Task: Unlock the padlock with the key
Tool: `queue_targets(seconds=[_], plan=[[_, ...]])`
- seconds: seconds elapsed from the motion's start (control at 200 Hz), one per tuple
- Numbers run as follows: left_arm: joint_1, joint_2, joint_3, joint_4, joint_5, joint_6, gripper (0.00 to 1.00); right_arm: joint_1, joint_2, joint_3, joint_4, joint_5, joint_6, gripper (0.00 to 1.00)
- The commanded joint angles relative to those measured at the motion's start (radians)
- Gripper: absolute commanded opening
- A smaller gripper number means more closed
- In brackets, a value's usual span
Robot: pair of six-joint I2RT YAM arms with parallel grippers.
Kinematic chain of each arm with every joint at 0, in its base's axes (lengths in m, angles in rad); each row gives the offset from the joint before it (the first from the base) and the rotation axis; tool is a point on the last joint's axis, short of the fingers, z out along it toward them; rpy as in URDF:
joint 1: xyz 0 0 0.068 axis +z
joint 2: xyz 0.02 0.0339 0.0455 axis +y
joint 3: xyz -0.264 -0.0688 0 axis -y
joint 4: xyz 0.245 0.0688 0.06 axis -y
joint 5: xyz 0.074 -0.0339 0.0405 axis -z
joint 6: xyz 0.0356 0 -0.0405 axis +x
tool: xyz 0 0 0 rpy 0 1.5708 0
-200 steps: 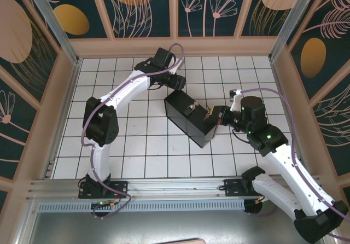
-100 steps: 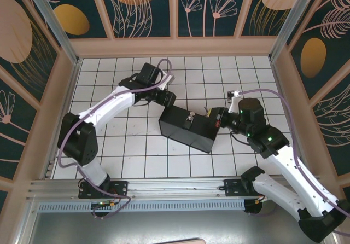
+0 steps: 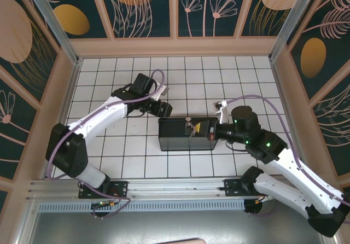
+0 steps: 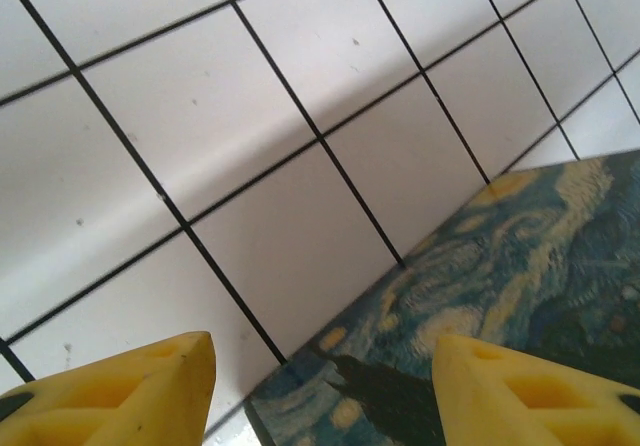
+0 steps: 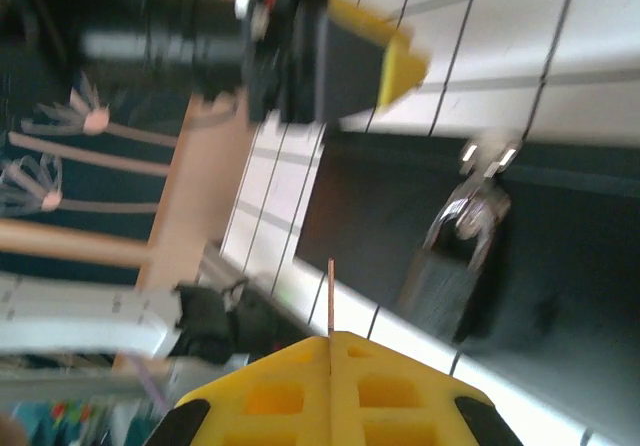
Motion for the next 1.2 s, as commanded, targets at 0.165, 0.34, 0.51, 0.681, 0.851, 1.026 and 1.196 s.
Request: queue_targets(seconds=[0.165, 0.34, 0.51, 0.681, 0.851, 1.026, 1.196], plan=[[0.002, 0.081, 0.258, -0.078, -0.053, 0.021, 0.61, 0.206, -0.097, -0.089, -0.011, 0.072, 0.171, 0.0], [-0.02, 0.077, 0.297, -0.083, -0.063, -0.007, 0.6, 0.322, -0.105, -0.172, 0.04, 0.225, 0.29, 0.0], [-0.033, 0.041, 0.259, -0.03, -0.103, -0.079, 0.58, 0.364, -0.119, -0.221, 0.063, 0.357, 0.335, 0.0], [-0.059, 0.02, 0.219, -0.004, -0.118, -0.117, 0.57, 0.366, -0.192, -0.34, 0.217, 0.409, 0.369, 0.0], [-0.061, 0.039, 0.233, -0.013, -0.141, -0.106, 0.57, 0.358, -0.159, -0.389, 0.281, 0.385, 0.322, 0.0], [-0.061, 0.067, 0.27, -0.014, -0.153, -0.106, 0.57, 0.275, -0.15, -0.404, 0.32, 0.283, 0.241, 0.0], [-0.061, 0.082, 0.294, -0.016, -0.173, -0.106, 0.57, 0.132, -0.108, -0.425, 0.379, 0.103, 0.164, 0.0]])
